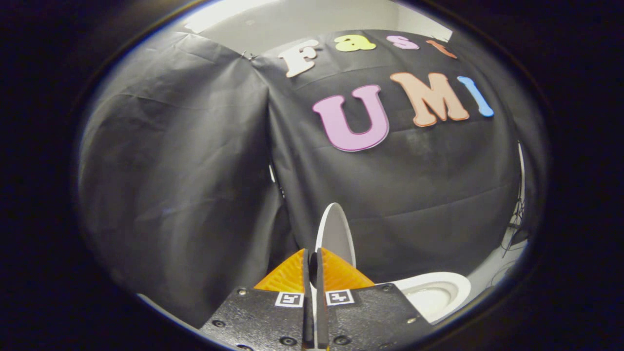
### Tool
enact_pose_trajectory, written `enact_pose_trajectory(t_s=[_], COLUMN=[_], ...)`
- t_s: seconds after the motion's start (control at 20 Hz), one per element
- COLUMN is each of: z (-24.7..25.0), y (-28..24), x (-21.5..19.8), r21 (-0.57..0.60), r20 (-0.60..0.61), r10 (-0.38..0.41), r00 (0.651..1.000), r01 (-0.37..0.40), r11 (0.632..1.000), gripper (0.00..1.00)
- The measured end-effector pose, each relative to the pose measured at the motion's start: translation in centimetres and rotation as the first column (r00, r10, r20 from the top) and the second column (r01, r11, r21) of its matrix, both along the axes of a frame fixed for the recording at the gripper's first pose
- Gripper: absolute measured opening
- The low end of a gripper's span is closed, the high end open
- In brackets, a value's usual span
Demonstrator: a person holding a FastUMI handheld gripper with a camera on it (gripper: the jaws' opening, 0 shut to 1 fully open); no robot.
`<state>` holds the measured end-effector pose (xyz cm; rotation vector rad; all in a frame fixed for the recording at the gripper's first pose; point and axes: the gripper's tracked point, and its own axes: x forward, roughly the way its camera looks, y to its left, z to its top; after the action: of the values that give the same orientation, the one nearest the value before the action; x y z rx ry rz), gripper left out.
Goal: Open the toilet lid.
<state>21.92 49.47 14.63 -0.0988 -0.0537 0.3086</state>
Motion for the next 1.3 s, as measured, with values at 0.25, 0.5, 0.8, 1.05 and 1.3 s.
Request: enact_pose_trajectory(t_s=[0.25,0.5,0.8,1.05,1.3], z=[-0.7,-3.0,-0.1,4.6,8.7], y=[2.9,4.3,4.0,1.3,-5.8], x=[0.8,0.7,-1.5,-4.4,-6.1], r21=[-0.062,-0.149,-0.148,-0.148,-0.107], r20=[-0.048,-0.073,0.061,0.199,0.288], r10=[0.092,0.108,0.175,0.191,0.071], r00=[0.995,0.992,0.983,0.961,0.955], r01=[-0.095,-0.117,-0.165,-0.163,-0.042], r11=[0.994,0.982,0.975,0.975,0.993], gripper=[0.10,0.34,0.70,0.93,0.91])
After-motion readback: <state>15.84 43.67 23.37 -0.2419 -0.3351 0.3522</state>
